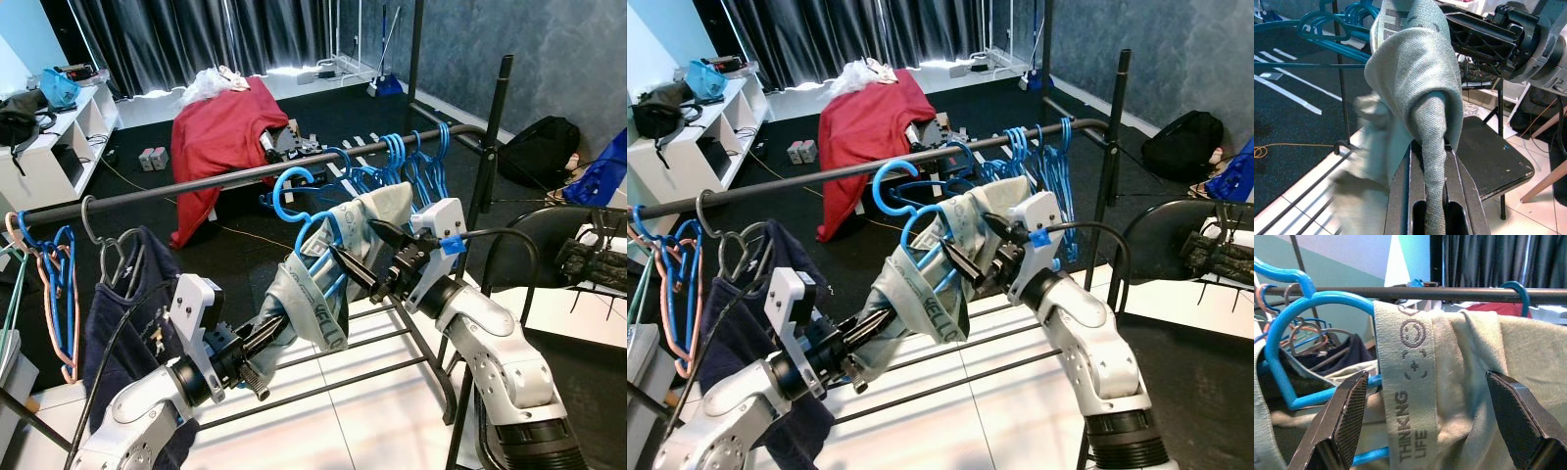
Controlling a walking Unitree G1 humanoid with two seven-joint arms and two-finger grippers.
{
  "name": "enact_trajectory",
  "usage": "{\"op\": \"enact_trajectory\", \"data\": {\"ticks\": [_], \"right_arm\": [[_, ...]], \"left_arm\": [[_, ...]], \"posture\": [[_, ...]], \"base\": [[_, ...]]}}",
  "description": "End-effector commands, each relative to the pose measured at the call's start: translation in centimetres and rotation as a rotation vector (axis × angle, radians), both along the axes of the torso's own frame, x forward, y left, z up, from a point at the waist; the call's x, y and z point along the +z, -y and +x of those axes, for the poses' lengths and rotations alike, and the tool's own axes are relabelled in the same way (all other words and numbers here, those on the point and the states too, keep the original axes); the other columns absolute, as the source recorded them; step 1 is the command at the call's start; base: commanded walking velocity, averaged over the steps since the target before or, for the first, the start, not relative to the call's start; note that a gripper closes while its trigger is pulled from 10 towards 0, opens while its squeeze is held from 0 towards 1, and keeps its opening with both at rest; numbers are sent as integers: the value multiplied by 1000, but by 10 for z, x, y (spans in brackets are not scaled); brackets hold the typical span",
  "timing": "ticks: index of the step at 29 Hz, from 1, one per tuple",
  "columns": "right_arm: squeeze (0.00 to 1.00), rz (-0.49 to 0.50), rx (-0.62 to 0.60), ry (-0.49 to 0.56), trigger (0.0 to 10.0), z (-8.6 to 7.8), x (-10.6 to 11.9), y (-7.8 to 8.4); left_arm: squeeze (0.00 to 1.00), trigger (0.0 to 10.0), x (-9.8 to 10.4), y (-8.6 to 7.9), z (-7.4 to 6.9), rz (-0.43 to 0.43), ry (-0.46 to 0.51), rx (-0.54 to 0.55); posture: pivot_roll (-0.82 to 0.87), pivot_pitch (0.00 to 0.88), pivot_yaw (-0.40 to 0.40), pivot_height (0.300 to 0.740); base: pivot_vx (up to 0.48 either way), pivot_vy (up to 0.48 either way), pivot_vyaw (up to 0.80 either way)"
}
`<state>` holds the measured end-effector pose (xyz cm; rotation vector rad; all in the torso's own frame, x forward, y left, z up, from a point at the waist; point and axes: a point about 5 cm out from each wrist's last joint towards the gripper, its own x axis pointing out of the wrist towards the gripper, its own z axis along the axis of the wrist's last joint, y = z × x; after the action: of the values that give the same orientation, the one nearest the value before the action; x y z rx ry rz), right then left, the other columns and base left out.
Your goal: Hang hanger
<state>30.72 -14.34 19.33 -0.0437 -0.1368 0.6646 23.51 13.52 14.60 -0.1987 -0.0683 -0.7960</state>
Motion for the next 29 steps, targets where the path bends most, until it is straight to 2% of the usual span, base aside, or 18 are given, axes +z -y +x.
{"op": "enact_trajectory", "data": {"ticks": [1,3,11,12,14,15,25,29], "right_arm": [[0,-38,-22,-15,10000,3,-5,-1],[0,-84,-72,-36,10000,6,-11,3],[0,-104,-84,-70,10000,7,-17,6],[0,-103,-83,-75,8667,7,-17,6],[0,-103,-83,-77,8667,7,-17,6],[0,-93,-96,-74,0,8,-17,7],[0,-55,-115,-50,0,9,-11,8],[0,-43,-127,-47,0,10,-9,10]], "left_arm": [[0,10000,4,-5,-2,-3,15,7],[0,10000,6,-6,-3,-4,17,9],[0,10000,8,-6,-3,-3,23,12],[0,10000,8,-6,-2,-2,24,12],[0,10000,9,-6,-2,-2,25,13],[0,10000,9,-6,-2,-2,26,13],[0,10000,3,-11,0,46,15,35],[0,10000,1,-22,4,116,24,73]], "posture": [[-108,0,73,740],[-108,0,71,740],[-108,0,71,740],[-109,0,70,740],[-109,0,70,740],[-109,0,71,740],[-110,0,73,740],[-112,0,73,740]], "base": [[0,0,0],[0,0,0],[0,0,0],[0,0,0],[0,0,0],[0,0,0],[0,0,0],[0,0,0]]}}
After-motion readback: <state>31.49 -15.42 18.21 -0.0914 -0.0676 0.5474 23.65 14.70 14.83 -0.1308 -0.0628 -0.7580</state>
